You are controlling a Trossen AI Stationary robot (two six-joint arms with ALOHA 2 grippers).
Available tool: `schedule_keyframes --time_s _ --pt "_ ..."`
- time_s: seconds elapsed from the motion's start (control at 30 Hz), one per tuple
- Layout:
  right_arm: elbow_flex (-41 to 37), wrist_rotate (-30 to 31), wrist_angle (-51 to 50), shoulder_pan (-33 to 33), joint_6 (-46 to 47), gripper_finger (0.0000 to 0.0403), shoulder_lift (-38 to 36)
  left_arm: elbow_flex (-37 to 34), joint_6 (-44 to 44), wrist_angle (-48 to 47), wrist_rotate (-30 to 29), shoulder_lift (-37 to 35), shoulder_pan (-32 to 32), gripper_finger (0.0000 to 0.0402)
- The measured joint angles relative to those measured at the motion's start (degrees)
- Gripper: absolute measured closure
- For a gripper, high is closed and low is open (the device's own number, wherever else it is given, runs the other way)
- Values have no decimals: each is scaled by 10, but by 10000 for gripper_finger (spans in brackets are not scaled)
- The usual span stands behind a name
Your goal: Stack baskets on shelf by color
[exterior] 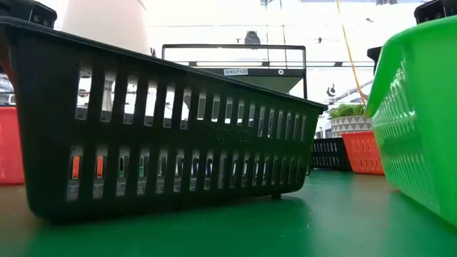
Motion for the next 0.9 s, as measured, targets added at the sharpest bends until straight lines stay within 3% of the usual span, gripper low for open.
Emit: schedule_keyframes --time_s 0.67,0.9 --pt "0 1 40 0 30 403 0 0 0 0 0 0 0 364" --pt "41 26 30 0 37 403 24 0 0 0 0 0 0 364"
